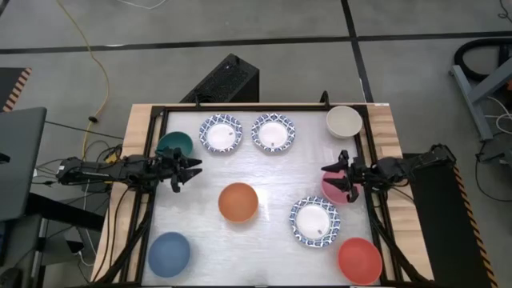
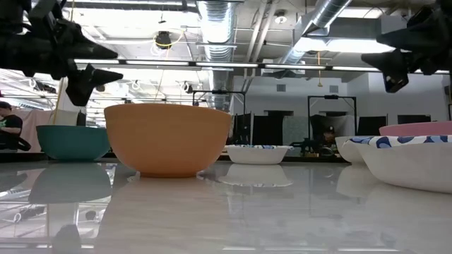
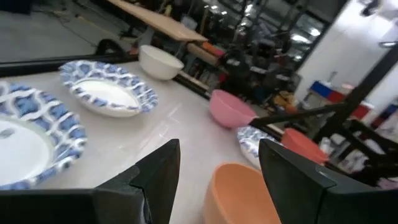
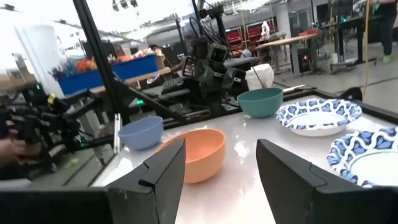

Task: Nest bowls inside each other
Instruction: Stack the bottom right blue patterned bowl on the top left blue patterned bowl

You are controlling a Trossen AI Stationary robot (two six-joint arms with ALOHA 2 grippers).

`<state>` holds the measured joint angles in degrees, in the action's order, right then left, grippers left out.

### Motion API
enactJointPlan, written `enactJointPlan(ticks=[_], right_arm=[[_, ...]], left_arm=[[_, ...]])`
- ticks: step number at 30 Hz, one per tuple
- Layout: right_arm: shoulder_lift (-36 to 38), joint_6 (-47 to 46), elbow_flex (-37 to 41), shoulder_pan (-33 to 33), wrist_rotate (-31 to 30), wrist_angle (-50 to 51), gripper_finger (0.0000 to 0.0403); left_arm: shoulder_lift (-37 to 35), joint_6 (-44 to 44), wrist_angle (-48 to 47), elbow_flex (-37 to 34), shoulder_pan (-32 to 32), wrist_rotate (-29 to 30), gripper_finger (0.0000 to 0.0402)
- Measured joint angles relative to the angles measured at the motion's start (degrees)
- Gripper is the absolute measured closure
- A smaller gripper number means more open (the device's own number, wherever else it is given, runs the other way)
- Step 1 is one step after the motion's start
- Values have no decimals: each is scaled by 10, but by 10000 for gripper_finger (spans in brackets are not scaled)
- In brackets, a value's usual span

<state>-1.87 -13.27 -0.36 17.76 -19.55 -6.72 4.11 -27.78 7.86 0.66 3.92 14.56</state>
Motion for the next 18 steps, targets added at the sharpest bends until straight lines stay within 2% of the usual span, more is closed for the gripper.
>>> enactJointPlan(ticks=[8,12,15,18], right_arm=[[0,-18,0,1,0,-18,186],[0,-18,0,-4,0,-37,186],[0,-16,-1,-7,0,-97,186],[0,24,-23,-8,0,-131,186]], left_arm=[[0,-6,26,41,0,-84,193],[0,-4,22,72,0,-94,193],[0,1,19,96,0,-94,193],[0,10,7,124,0,-93,193]])
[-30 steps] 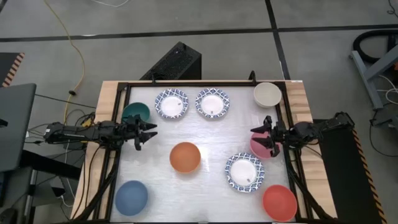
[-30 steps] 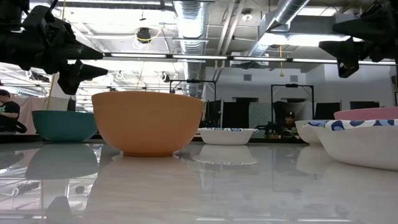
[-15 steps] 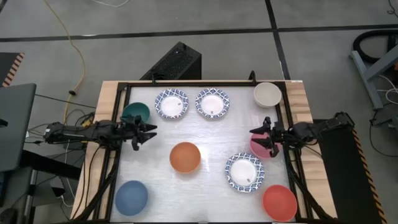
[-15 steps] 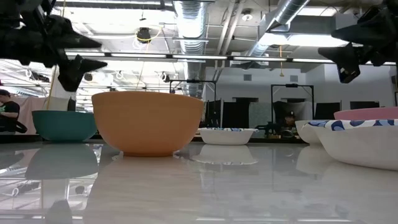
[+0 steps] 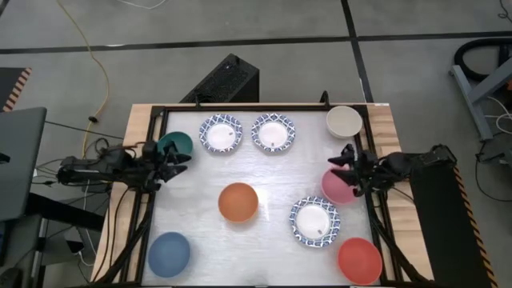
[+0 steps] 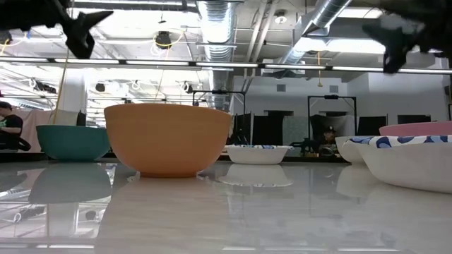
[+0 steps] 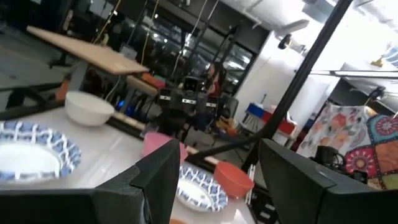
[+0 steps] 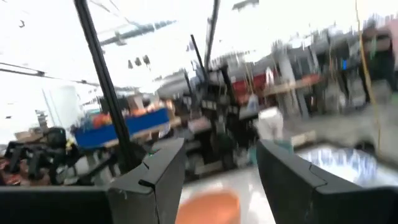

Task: Nest bowls inside each other
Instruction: Stack the bottom right blue patterned bowl on the top left blue patterned bowl

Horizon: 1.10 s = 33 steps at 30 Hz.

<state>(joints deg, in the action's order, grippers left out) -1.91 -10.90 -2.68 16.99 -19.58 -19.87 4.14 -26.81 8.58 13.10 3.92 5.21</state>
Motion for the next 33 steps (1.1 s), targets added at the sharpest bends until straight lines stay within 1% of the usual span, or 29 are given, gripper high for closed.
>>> enactJointPlan(ticks=[3,6,10,13,15,19,23,29,31,33], right_arm=[[1,53,-50,0,-1,12,186],[-14,92,-105,0,-27,71,186],[-54,119,-177,0,-78,158,186],[-94,125,-218,0,-107,218,186],[-123,123,-239,0,-111,250,186],[-182,85,-278,0,-112,309,186],[-241,36,-320,0,-137,399,186],[-323,-58,-382,1,-136,536,186],[-349,-75,-395,3,-129,563,186],[-374,-85,-402,7,-107,569,186]], left_arm=[[5,15,-43,36,0,19,193],[28,30,-100,77,0,53,193],[87,47,-167,138,0,91,193],[140,61,-219,183,0,96,193],[175,63,-249,213,0,96,193],[237,63,-315,267,0,84,193],[283,64,-361,313,0,76,193],[322,63,-400,349,0,75,193],[329,63,-405,351,0,75,193],[330,64,-406,351,0,71,193]])
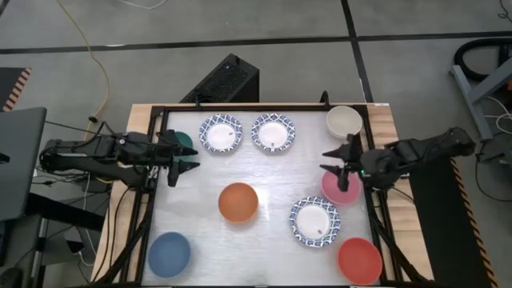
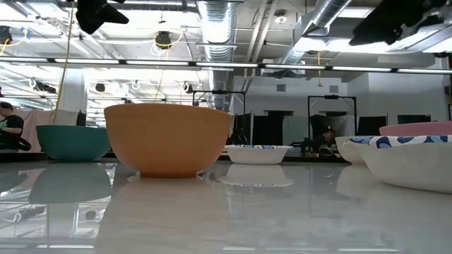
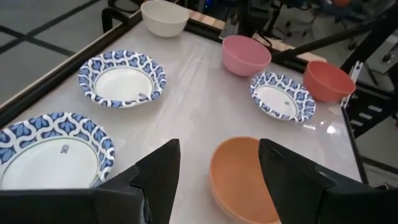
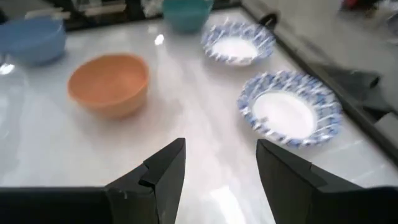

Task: Nest bowls inside each other
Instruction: Stack the bottom right blue patterned bowl on the top left blue patterned bowl

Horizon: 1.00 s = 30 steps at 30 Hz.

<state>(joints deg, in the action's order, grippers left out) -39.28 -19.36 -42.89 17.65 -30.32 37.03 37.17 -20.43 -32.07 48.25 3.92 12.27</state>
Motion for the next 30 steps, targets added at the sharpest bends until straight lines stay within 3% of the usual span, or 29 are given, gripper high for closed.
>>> enactJointPlan(ticks=[9,20,30], right_arm=[[-111,-23,-11,-1,67,-5,186],[-215,-23,-11,0,171,-88,186],[-310,-28,-36,4,201,-78,186]], left_arm=[[0,7,-20,0,0,-3,193],[0,7,-20,0,0,-5,193],[0,29,-20,0,0,-4,193]])
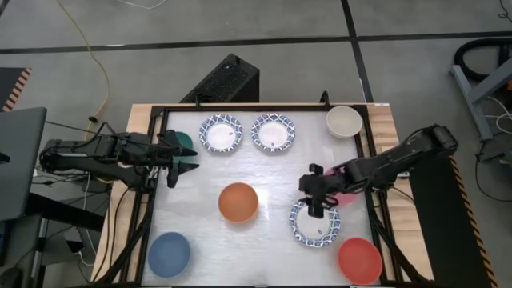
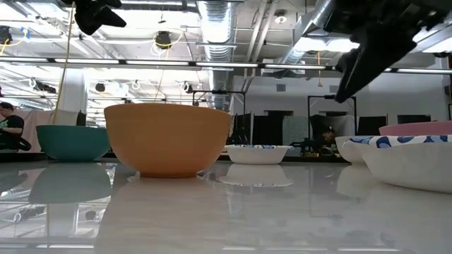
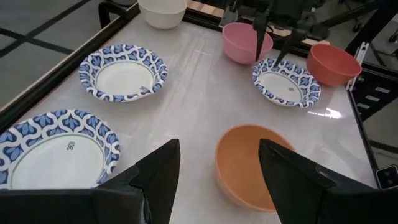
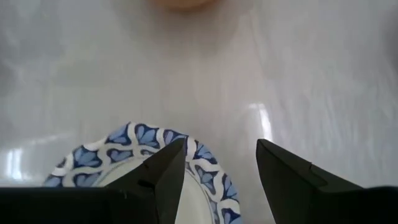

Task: Nest bowls inside each other
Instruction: Stack the bottom right blue patterned bowl on the top left blue patterned bowl

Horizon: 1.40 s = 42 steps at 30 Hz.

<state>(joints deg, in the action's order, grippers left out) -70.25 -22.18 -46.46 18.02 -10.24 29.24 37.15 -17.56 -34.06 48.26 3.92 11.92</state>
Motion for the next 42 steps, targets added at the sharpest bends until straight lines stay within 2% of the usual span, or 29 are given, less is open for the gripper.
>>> enactJointPlan(ticks=[12,30,33,35,42], right_arm=[[-127,26,-109,-2,46,177,143],[-257,79,-118,-25,74,230,149],[-260,86,-118,-25,86,227,177],[-260,97,-118,-24,89,227,209],[-260,103,-118,-36,96,227,376]], left_arm=[[0,21,-1,0,0,-1,193],[0,19,-30,0,0,0,193],[0,19,-30,0,0,0,193],[0,19,-30,0,0,1,193],[0,19,-31,0,0,17,193]])
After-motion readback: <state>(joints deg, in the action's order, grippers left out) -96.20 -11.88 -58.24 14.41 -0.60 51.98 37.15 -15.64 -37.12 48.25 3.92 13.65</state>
